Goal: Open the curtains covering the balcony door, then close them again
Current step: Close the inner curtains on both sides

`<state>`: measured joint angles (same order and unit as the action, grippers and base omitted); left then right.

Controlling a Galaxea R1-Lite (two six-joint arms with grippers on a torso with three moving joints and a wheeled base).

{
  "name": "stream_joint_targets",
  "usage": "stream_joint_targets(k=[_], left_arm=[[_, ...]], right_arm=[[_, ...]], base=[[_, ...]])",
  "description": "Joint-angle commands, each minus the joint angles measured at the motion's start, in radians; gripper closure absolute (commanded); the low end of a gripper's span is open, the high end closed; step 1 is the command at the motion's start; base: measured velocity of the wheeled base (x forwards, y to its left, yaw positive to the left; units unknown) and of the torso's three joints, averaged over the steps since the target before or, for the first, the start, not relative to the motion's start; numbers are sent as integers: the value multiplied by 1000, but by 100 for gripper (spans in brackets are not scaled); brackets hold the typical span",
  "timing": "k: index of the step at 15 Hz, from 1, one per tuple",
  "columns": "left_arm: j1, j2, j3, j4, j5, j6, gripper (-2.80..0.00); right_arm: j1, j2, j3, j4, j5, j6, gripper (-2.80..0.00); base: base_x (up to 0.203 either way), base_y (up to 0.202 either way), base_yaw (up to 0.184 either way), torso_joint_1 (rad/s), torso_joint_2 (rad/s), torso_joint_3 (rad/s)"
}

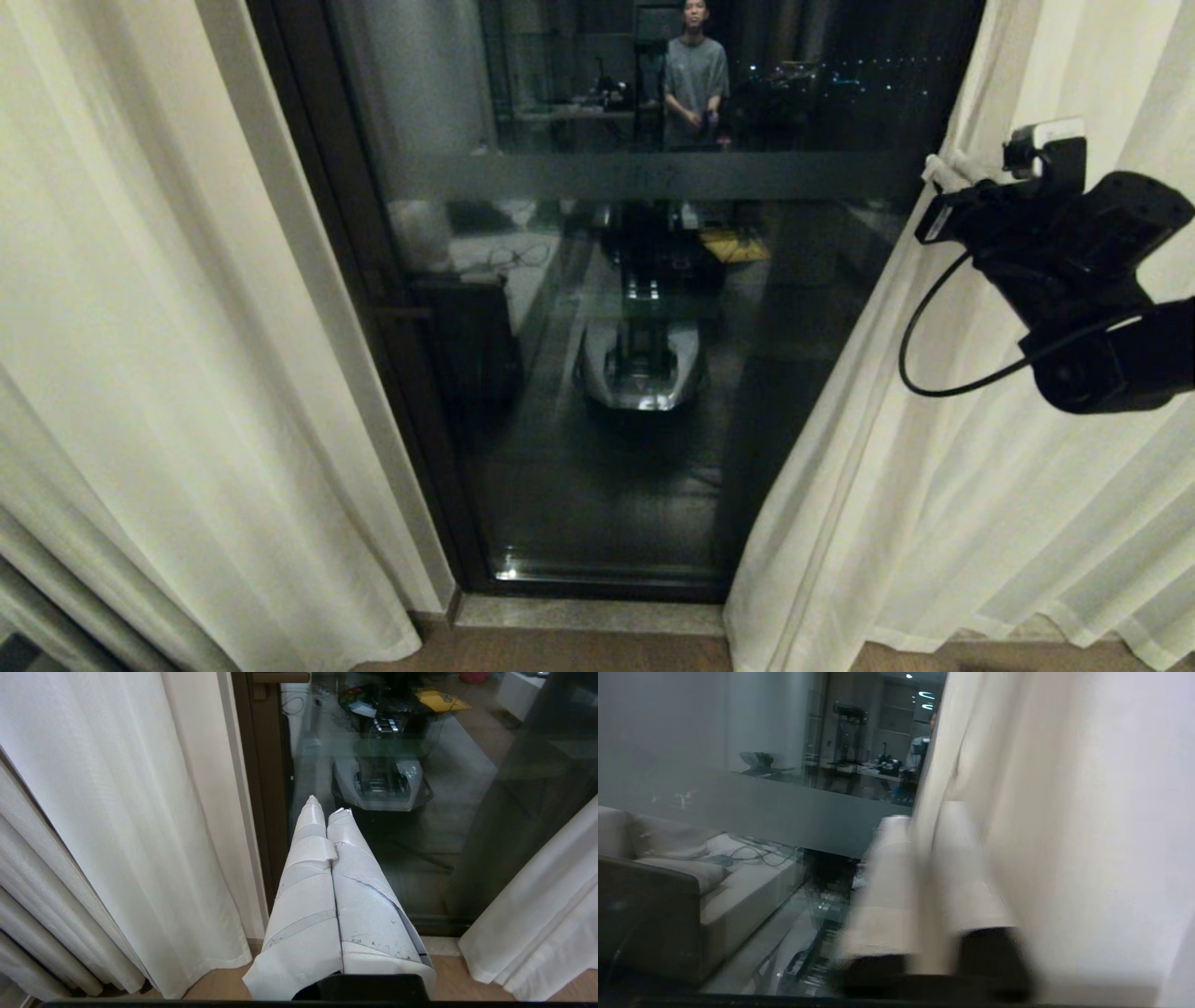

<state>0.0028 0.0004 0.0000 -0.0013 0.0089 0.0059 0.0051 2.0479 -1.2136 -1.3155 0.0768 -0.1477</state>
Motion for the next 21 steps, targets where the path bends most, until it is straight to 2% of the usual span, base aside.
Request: stream_joint_targets(k=[1, 5, 8, 10, 14, 17, 21], left_arm=[[0, 0, -2, 0, 0, 0, 0], [0, 0, 0, 0, 0, 0, 0], [0, 0, 0, 0, 0, 0, 0], [0, 0, 0, 0, 0, 0, 0], [0, 0, 0, 0, 0, 0, 0], [0, 0, 0, 0, 0, 0, 0], [0, 0, 0, 0, 0, 0, 0]], right_arm=[[-2, -3, -2, -8, 4, -1, -280], [-2, -39, 12, -8, 41, -4, -280], [-15, -133, 81, 2, 41, -5, -280], [-29, -238, 164, 9, 56, -5, -280], [-56, -489, 482, 13, 79, -2, -280], [-62, -598, 686, 2, 83, 1, -280], [-63, -614, 697, -4, 83, 25, -280]], base=[[0, 0, 0, 0, 0, 0], [0, 0, 0, 0, 0, 0], [0, 0, 0, 0, 0, 0], [0, 0, 0, 0, 0, 0], [0, 0, 0, 0, 0, 0], [0, 0, 0, 0, 0, 0], [0, 0, 0, 0, 0, 0]])
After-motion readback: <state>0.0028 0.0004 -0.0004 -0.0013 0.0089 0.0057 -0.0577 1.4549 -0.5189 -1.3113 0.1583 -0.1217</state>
